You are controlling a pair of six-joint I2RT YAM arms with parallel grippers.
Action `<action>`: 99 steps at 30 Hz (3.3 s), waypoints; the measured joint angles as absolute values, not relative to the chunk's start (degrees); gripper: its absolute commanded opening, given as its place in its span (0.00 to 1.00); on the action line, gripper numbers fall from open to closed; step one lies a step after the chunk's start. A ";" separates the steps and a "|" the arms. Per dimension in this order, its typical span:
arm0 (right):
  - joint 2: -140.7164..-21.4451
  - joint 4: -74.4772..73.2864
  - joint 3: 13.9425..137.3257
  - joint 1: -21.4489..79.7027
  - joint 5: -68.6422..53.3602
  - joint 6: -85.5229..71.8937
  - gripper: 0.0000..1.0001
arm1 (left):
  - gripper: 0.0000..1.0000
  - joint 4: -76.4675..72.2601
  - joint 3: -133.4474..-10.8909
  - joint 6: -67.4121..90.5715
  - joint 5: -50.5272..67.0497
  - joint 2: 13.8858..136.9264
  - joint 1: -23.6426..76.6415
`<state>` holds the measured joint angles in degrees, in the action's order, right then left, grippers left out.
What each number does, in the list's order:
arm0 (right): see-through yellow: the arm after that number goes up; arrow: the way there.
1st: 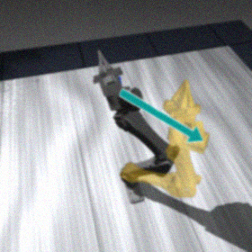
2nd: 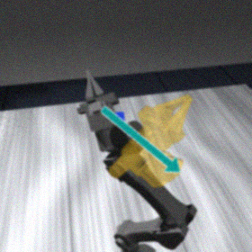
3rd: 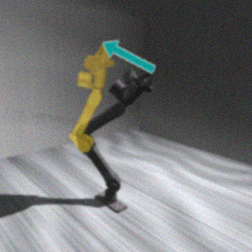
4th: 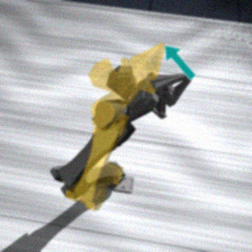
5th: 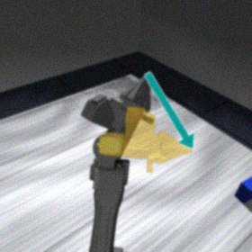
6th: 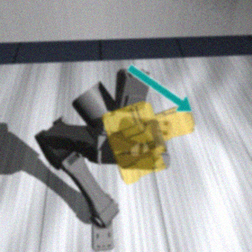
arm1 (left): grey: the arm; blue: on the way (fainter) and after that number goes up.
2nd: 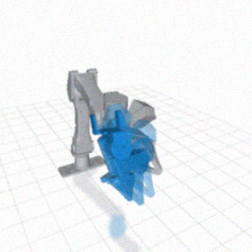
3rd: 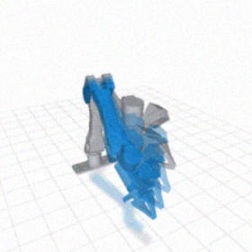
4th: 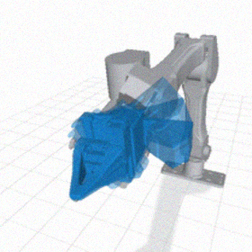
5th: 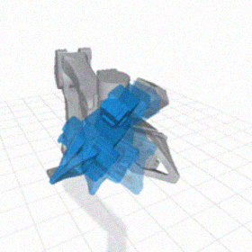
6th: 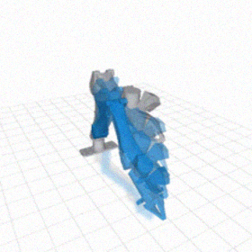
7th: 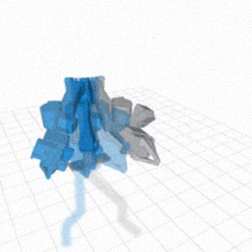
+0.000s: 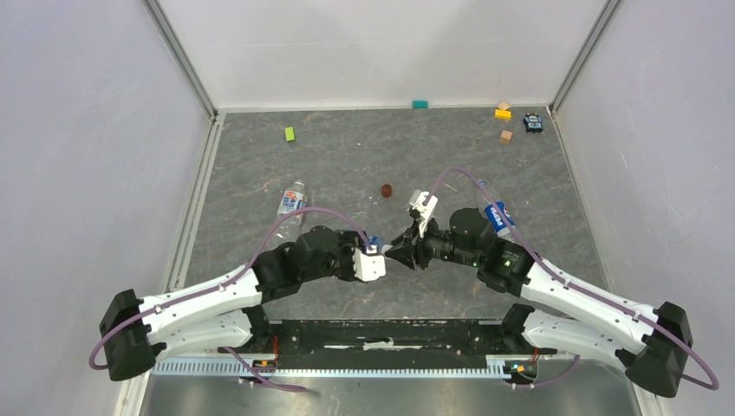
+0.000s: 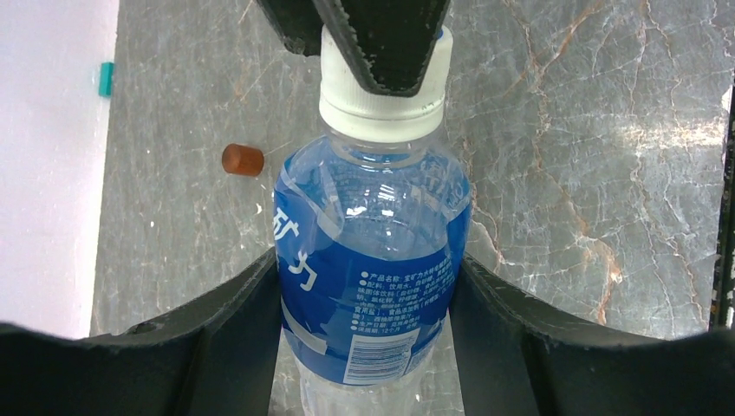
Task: Screw on the bottle caps
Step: Screw the bottle cap onto the plastic bottle.
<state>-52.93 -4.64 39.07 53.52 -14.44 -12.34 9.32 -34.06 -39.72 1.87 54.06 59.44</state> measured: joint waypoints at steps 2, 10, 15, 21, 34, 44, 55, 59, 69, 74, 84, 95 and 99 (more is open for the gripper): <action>-52.31 -3.95 38.96 53.52 -13.98 -12.60 0.21 | 0.02 8.84 -34.06 -39.75 1.61 53.74 59.44; -46.19 -3.57 39.00 53.89 -13.34 -1.34 0.60 | 0.02 4.16 -34.11 -39.77 1.63 53.08 59.61; -40.97 -4.89 39.13 53.89 -15.64 14.81 0.67 | 0.02 4.21 -34.13 -39.72 1.91 53.10 59.61; -40.07 -11.46 40.66 53.91 -20.08 33.30 0.67 | 0.02 4.19 -34.13 -39.70 3.03 53.10 59.61; -46.63 -23.31 46.30 53.95 -24.49 53.95 0.63 | 0.02 4.19 -34.13 -39.68 4.21 53.10 59.61; -50.17 -25.04 47.46 54.35 -25.50 56.88 0.56 | 0.02 4.19 -34.11 -39.64 4.71 53.10 59.61; -52.16 -25.17 47.46 55.20 -25.43 56.93 0.50 | 0.02 4.19 -34.13 -39.62 5.10 53.10 59.61; -52.60 -25.02 47.46 55.42 -24.95 57.12 0.41 | 0.02 4.38 -34.13 -39.62 5.13 53.10 59.61; -53.41 -24.69 47.97 55.51 -23.92 54.11 0.00 | 0.02 5.06 -34.13 -39.29 5.45 53.08 59.59; -53.58 -22.20 47.94 55.79 -21.76 45.17 0.00 | 0.02 5.13 -34.11 -39.22 4.58 52.64 59.59; -54.13 -16.51 47.94 55.88 -14.61 19.44 0.30 | 0.02 4.54 -34.11 -39.24 1.83 52.10 59.55; -44.82 -11.00 46.39 55.81 -6.04 14.37 0.98 | 0.02 3.25 -34.11 -38.89 -0.08 52.27 59.59; -36.99 -6.68 41.30 55.81 -0.32 13.39 0.98 | 0.02 0.84 -34.13 -36.86 -2.20 53.56 59.61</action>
